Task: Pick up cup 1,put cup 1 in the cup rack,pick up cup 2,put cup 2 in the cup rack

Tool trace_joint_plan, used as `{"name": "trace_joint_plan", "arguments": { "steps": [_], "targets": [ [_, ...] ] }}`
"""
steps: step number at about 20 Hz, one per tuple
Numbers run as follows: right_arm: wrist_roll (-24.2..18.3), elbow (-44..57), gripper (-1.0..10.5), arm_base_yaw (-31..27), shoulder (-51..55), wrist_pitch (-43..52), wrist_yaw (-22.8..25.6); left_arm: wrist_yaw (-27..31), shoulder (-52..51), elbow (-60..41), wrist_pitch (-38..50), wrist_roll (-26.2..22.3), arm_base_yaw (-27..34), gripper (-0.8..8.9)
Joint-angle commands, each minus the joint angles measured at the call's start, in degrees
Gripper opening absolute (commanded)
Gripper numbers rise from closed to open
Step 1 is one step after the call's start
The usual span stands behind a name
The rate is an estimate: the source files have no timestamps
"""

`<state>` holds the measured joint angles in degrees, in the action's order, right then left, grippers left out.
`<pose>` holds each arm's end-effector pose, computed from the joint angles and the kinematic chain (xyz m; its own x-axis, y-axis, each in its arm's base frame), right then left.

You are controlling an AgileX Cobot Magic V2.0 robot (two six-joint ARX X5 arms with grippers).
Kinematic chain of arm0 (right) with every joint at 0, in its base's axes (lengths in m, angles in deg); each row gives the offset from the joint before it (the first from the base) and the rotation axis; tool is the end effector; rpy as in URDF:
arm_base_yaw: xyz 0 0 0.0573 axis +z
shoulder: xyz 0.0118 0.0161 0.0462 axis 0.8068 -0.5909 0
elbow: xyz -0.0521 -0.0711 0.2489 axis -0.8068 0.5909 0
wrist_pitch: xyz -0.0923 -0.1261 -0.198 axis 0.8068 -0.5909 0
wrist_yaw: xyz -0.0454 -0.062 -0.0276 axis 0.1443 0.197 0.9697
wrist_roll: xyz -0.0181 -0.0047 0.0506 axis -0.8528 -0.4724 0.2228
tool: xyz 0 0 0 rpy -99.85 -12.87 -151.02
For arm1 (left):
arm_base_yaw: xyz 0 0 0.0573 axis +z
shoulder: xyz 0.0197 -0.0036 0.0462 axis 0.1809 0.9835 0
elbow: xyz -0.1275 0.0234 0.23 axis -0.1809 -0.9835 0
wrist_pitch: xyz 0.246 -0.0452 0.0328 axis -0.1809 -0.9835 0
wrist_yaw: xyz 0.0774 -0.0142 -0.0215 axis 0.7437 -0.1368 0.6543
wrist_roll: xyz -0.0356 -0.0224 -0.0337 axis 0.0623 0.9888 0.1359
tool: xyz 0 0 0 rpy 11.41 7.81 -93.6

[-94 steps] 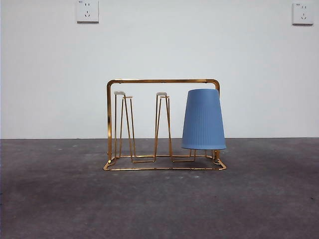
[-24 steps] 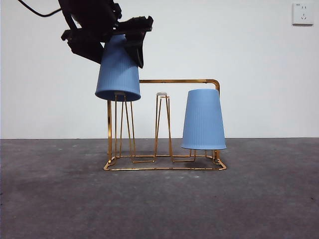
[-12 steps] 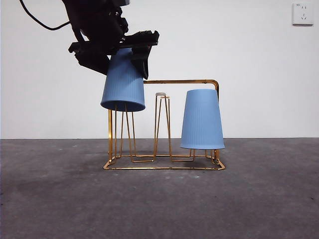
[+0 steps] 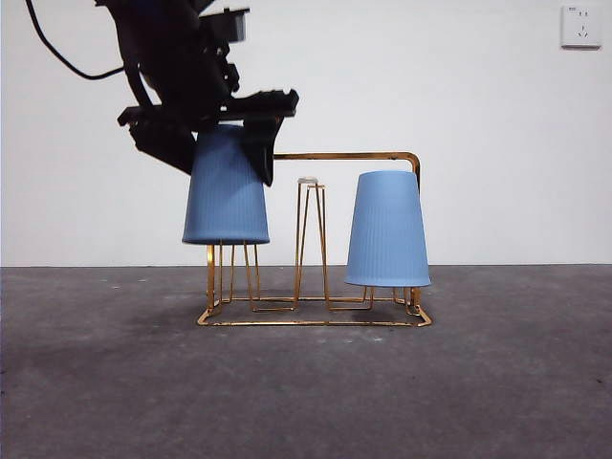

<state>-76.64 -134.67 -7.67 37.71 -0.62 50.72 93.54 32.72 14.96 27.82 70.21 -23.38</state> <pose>0.0549 0.0384 0.3864 0.8958 0.2858 -0.3404 -0.3682 0.9061 -0.2084 0.3013 -0.1933 0.2616 0.7599 -0.2197 -0.6118 0.2869 0.9579 0.0124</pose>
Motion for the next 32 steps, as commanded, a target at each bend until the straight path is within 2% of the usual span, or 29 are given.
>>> {"name": "trace_joint_plan", "arguments": {
  "steps": [1, 17, 27, 28, 29, 31, 32],
  "targets": [
    [-0.44, -0.33, 1.3, 0.00, 0.07, 0.35, 0.00, 0.90, -0.26, -0.24, -0.15, 0.79, -0.26, -0.06],
    [0.17, -0.33, 1.3, 0.00, 0.07, 0.39, 0.00, 1.33, 3.43, -0.24, -0.83, 0.55, -0.24, -0.06],
    [0.77, -0.33, 1.3, 0.02, 0.07, 0.37, -0.17, 0.74, 7.56, -0.24, -4.85, 1.07, -0.07, 0.01],
    [0.77, -0.33, 1.3, 0.00, 0.07, 0.37, -0.20, 0.70, 7.56, -0.24, -4.79, 1.62, -0.13, 0.26],
    [0.74, -0.33, 1.3, 0.00, 0.07, 0.37, -0.17, 0.66, 7.56, -0.24, -4.90, 1.84, -0.13, 1.38],
    [0.74, -0.33, 1.3, 0.00, 0.07, 0.37, -0.17, 0.59, 7.56, -0.24, -6.14, 1.86, -0.13, 4.53],
    [0.72, -0.33, 1.3, 0.00, 0.07, 0.39, -0.17, 0.50, 7.56, -0.24, -6.91, 1.84, -0.13, 5.32]
  ]
}}
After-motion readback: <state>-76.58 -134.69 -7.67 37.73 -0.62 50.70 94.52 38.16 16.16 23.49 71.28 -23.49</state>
